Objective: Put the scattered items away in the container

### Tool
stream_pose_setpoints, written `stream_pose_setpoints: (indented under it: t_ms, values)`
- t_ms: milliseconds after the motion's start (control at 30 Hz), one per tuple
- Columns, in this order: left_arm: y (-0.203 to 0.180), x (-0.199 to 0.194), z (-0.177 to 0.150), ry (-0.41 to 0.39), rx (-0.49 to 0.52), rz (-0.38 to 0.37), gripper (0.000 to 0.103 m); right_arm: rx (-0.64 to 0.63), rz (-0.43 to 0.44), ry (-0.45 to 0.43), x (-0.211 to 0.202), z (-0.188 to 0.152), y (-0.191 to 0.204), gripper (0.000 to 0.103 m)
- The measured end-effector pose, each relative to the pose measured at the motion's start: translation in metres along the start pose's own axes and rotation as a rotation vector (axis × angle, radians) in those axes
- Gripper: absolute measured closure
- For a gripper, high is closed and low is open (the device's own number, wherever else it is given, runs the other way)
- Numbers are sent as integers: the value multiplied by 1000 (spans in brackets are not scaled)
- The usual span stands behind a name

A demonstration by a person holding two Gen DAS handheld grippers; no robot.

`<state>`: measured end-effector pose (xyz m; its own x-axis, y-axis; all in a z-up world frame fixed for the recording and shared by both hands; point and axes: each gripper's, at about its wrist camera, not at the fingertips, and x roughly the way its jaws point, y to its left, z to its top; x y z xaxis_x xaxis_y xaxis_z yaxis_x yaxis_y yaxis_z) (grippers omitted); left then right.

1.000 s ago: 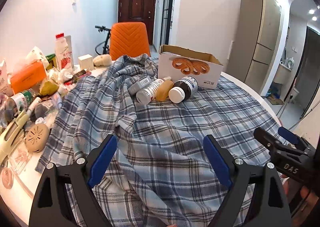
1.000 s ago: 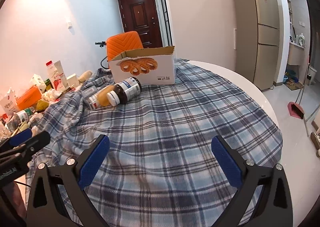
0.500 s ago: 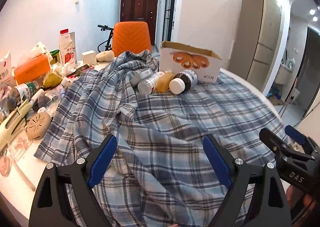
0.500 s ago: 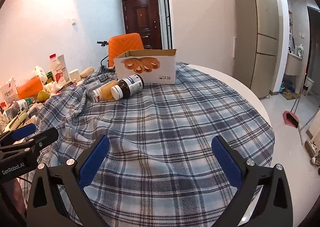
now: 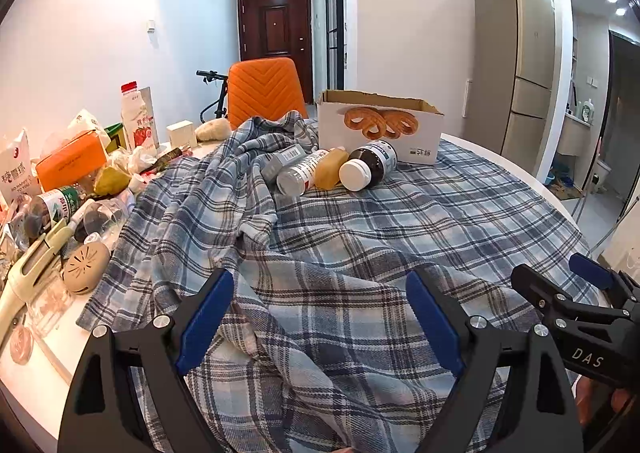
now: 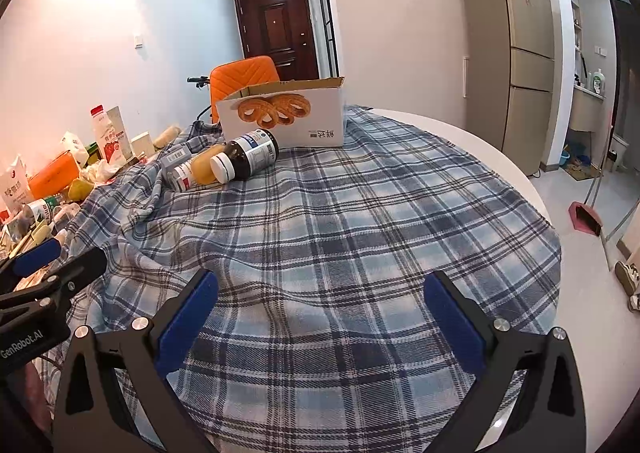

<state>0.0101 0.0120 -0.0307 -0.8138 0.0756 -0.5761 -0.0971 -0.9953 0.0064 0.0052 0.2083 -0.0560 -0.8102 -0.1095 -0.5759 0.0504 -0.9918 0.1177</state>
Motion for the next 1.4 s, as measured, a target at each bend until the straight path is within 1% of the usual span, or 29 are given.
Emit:
stream_pose_setpoints:
  t_ms: [200,400,467,567,667,800,1033,1400]
  values:
    - [-7,4,-3,16,38,1,13,17,13,15,4,-1,1,1]
    - [-7,6,-6,22,38,11,13,3,0,33,8,-5,2,1]
    - [-6,7,-6,25,38,1,13,13,2,34,9,-6,1,1]
    - [-3,10,-7,45,13,-36,13,19,8,32,9,-5,0,1]
    - [-2,11,-7,45,6,-32,13,5,1,25,8,-5,2,1]
    - [-1,10,-8,40,-4,-42,13,-30,-20,61,15,-8,6,1]
    - [1,11,-8,41,-5,-46,13,-52,-30,28,10,-7,13,1]
    - [2,11,-8,43,-10,-50,13,-67,-21,26,10,-8,17,1]
